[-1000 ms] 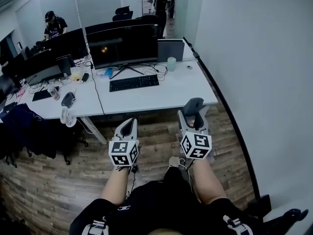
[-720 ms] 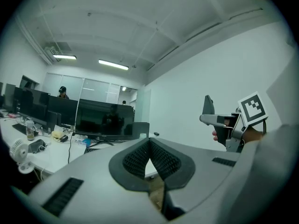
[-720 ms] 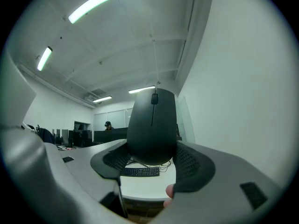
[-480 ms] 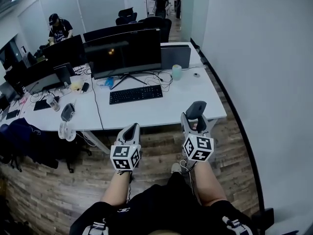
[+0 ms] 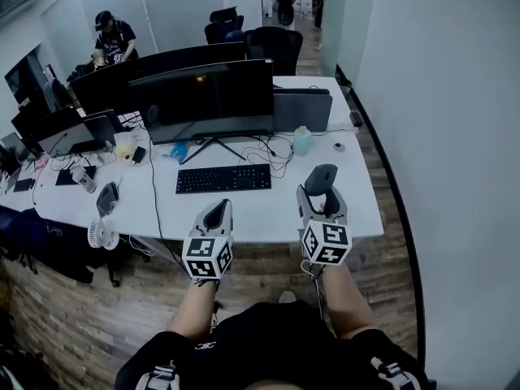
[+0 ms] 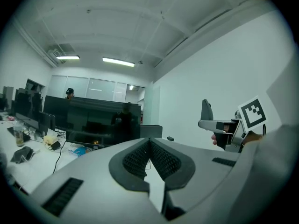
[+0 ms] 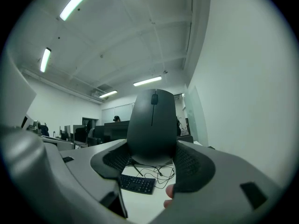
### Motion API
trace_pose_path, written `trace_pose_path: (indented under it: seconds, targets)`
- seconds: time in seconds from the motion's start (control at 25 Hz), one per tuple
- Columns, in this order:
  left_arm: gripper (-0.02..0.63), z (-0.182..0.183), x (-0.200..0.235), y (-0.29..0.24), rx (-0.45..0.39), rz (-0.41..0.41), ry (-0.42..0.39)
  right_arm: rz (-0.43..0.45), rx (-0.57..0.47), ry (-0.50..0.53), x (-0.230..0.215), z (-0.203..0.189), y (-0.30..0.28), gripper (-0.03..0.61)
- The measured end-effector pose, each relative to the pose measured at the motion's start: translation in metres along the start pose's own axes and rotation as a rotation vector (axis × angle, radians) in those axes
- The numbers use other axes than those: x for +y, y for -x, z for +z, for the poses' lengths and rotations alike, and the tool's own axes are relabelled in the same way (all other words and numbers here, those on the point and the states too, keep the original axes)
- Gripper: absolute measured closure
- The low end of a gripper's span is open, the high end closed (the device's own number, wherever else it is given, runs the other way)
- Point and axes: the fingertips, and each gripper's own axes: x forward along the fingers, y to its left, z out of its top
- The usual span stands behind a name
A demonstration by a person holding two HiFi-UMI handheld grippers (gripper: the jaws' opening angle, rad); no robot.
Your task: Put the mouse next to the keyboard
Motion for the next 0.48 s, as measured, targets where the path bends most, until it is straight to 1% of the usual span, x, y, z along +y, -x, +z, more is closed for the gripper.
trace_pose_path:
  seconds: [0.16,0.28,0.4,0.48]
  targets:
    - [0.601,0.006,0.005,-0.054,0.006,0.031,0.009,0.033,0.018,0.003,-0.027,0.0,-0.057,0.273]
    - [0.601,0.005,0.015,-0.085,0.019,0.052,0.02,0.04,0.026,0.0,-0.042,-0.003,-0.095,0.273]
    - [0.601,-0.001,0.031,-0.113,0.038,0.056,0.038,0.043,0.055,-0.005,-0.048,-0.015,-0.129,0.273]
    - [0.601,-0.002,0.044,-0.13,0.041,0.044,0.044,0.045,0.072,0.001,-0.047,-0.024,-0.149,0.273]
